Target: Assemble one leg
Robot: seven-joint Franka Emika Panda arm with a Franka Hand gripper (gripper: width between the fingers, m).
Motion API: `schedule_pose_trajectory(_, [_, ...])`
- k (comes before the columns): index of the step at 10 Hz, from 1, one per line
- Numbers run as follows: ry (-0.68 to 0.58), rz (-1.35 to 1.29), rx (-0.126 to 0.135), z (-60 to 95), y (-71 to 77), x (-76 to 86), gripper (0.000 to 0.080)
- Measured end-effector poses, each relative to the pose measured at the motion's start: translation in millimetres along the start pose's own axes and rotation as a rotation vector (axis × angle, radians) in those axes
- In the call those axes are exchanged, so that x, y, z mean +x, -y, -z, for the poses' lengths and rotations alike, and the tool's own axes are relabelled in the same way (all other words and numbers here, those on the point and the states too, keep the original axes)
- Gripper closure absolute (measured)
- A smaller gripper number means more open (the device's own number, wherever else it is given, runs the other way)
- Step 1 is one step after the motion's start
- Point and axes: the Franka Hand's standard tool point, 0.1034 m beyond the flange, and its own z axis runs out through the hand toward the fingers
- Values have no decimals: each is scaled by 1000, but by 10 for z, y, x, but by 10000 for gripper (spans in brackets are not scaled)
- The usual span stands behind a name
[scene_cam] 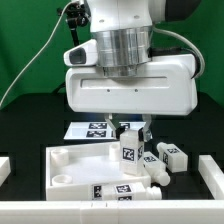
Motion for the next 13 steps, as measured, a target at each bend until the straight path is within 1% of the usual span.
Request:
schedule_pose_trajectory(1, [1, 12, 0, -2, 3, -2, 515])
schedule_pose_trajectory(2, [0, 56, 0, -2, 4, 0, 402])
schedule_pose_trajectory(3, [-7, 159, -2, 4, 14, 12, 263])
schedule_pose_trajectory(4, [-21, 262, -2, 6, 38, 26, 184])
schedule_pose_trajectory(5, [-19, 281, -3, 2, 31, 25, 160])
schedule_pose_trajectory(8, [-19, 504, -8, -3, 21, 30, 152])
schedule_pose_trajectory(9, [-21, 662, -17, 2, 17, 40, 151])
schedule_pose_trajectory(10, [-20, 789, -20, 3, 17, 42, 151])
schedule_pose_trajectory(12, [-17, 967, -22, -2, 28, 34, 151])
schedule_pose_trajectory(13, [-15, 1076, -28, -4, 25, 33, 151])
